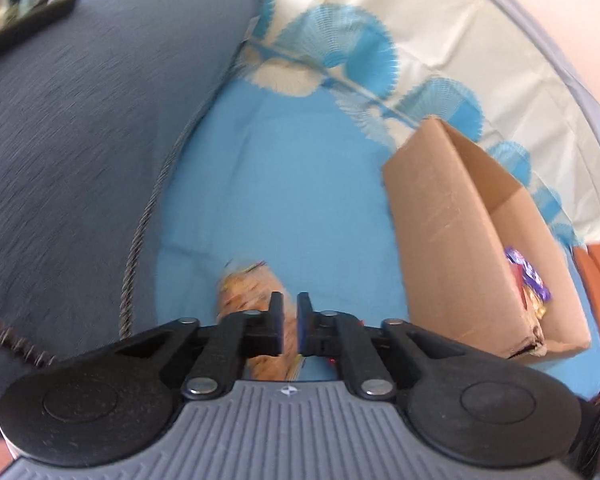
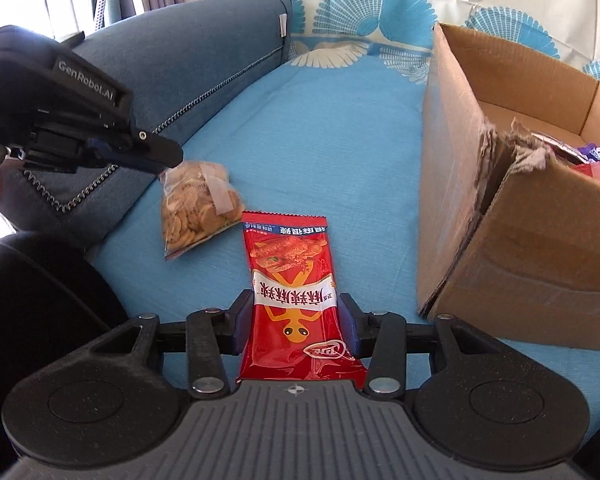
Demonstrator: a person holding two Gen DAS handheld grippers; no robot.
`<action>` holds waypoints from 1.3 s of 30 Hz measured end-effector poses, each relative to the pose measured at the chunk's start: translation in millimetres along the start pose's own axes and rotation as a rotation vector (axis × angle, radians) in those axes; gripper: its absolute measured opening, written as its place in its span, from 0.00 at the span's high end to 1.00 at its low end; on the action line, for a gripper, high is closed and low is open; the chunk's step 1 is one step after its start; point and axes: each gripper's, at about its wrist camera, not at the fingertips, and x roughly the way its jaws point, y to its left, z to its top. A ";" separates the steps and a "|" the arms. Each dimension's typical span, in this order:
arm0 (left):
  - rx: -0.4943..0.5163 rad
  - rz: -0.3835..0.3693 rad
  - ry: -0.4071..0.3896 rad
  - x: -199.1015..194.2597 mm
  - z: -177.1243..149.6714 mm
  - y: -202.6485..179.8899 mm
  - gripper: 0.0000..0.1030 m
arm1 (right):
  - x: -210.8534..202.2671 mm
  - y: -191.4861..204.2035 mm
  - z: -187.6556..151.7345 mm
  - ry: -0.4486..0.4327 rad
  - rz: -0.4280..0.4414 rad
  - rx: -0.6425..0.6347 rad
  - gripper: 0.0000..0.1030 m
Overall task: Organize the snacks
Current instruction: 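Grasp the red spicy strip packet with the right gripper, then grasp the clear cookie bag with the left gripper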
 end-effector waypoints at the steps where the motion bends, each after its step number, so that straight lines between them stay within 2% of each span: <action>1: 0.028 -0.003 -0.013 0.8 1.3 -4.1 0.96 | 1.5 -1.1 1.3 -0.001 -0.001 0.000 0.55; 2: 0.053 -0.003 -0.010 3.2 2.7 -7.3 0.96 | 2.1 -1.8 0.9 0.002 0.002 0.006 0.55; 3: 0.077 0.030 0.032 10.9 4.6 -11.0 0.96 | 3.7 -2.8 0.7 0.007 0.007 0.015 0.55; 5: 0.074 0.119 0.160 33.2 6.3 -9.4 0.98 | 8.7 -5.2 1.7 0.020 0.015 0.024 0.55; 8: 0.056 0.112 0.193 37.9 9.1 -4.3 0.98 | 11.1 -5.3 2.0 0.029 0.018 0.019 0.55; 13: 0.128 0.148 0.188 45.5 9.2 -14.5 0.98 | 14.5 -8.6 4.5 0.032 0.029 0.036 0.55; 16: 0.168 0.162 0.167 33.5 2.8 -21.1 0.98 | 15.8 -9.3 4.5 0.030 0.027 0.045 0.55; 19: 0.187 0.074 0.066 22.1 2.9 -22.5 0.97 | 14.5 -9.1 3.7 0.031 0.029 0.050 0.55; 21: 0.234 0.052 0.033 20.8 4.8 -25.6 0.97 | 14.4 -8.8 3.4 0.033 0.028 0.054 0.55; 25: 0.245 0.062 0.129 43.2 12.6 -24.1 0.98 | 15.0 -7.9 2.7 0.032 0.026 0.054 0.54; 28: 0.305 0.113 0.172 49.9 11.5 -27.8 0.98 | 14.9 -7.7 1.7 0.031 0.025 0.045 0.54; 33: 0.453 0.198 0.160 56.2 2.5 -49.3 0.98 | 15.5 -6.8 2.4 0.031 0.020 0.049 0.54; 35: 0.413 0.177 0.143 54.2 3.8 -43.3 0.98 | 14.7 -6.4 2.1 0.030 0.020 0.051 0.54; 36: 0.360 0.147 0.124 50.4 6.3 -36.0 0.98 | 14.4 -6.6 1.8 0.031 0.018 0.050 0.54; 38: 0.241 0.085 0.073 39.1 11.5 -18.0 0.84 | 13.0 -6.1 1.5 0.030 0.015 0.054 0.54; 39: 0.187 0.075 0.042 33.3 13.2 -10.1 0.66 | 12.6 -5.8 1.7 0.030 0.014 0.058 0.54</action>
